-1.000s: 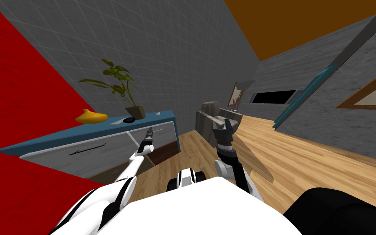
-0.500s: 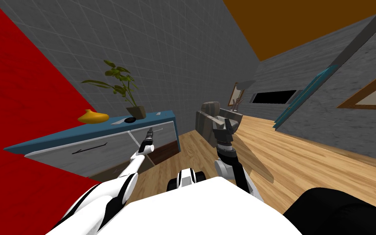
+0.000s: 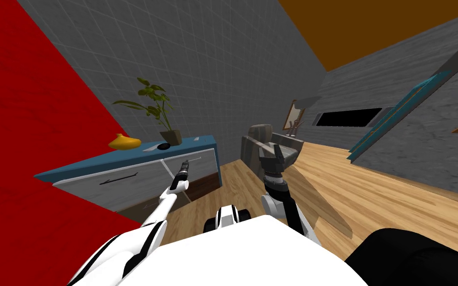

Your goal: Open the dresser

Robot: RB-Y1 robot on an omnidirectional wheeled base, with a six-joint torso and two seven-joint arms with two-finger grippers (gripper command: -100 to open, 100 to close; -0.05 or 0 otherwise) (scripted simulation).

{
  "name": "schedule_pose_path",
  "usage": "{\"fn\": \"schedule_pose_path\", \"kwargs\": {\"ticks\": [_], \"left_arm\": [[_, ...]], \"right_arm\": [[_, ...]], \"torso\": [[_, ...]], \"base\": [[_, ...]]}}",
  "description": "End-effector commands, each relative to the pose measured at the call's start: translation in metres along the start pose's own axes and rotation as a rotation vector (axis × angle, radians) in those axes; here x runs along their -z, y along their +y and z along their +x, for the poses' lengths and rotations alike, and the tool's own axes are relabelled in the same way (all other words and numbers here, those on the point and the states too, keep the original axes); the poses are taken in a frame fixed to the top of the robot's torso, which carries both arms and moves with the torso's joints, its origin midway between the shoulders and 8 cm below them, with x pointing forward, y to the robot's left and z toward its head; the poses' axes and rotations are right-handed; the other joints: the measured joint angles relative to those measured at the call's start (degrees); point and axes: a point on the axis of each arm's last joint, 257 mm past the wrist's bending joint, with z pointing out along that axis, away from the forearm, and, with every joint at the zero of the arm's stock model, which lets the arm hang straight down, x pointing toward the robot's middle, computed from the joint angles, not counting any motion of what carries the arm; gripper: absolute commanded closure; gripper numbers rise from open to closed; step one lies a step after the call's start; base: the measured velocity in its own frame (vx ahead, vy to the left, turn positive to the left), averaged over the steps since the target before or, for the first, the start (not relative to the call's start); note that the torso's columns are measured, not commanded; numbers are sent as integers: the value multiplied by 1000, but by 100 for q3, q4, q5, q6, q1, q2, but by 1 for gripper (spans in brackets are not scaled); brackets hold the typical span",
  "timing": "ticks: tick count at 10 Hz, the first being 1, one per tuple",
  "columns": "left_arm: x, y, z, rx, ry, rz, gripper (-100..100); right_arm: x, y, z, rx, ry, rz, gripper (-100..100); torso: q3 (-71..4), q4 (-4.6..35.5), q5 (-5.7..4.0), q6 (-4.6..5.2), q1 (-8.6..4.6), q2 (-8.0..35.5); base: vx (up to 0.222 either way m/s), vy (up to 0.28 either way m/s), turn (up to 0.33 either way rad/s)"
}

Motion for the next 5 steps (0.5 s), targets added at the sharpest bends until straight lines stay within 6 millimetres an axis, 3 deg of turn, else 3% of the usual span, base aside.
{"fn": "schedule_pose_path", "kwargs": {"ticks": [1, 3, 4, 5], "left_arm": [[17, 10, 9, -4, 26, -9, 100], [11, -10, 8, 1, 21, 31, 100], [28, 5, 31, 4, 67, 1, 100], [32, 5, 29, 2, 66, 4, 100]], "right_arm": [[0, 0, 0, 0, 0, 0, 0], [0, 0, 0, 0, 0, 0, 0], [0, 0, 0, 0, 0, 0, 0], [0, 0, 0, 0, 0, 0, 0]], "torso": [[-13, -12, 9, 6, 12, -20], [-3, -3, 7, 20, 5, -2], [5, 7, -1, 21, -8, 10], [-9, -13, 8, 15, -4, -19]], "base": [[44, -9, 5], [-6, 2, 2], [88, 34, 169], [107, 16, 85]]}}
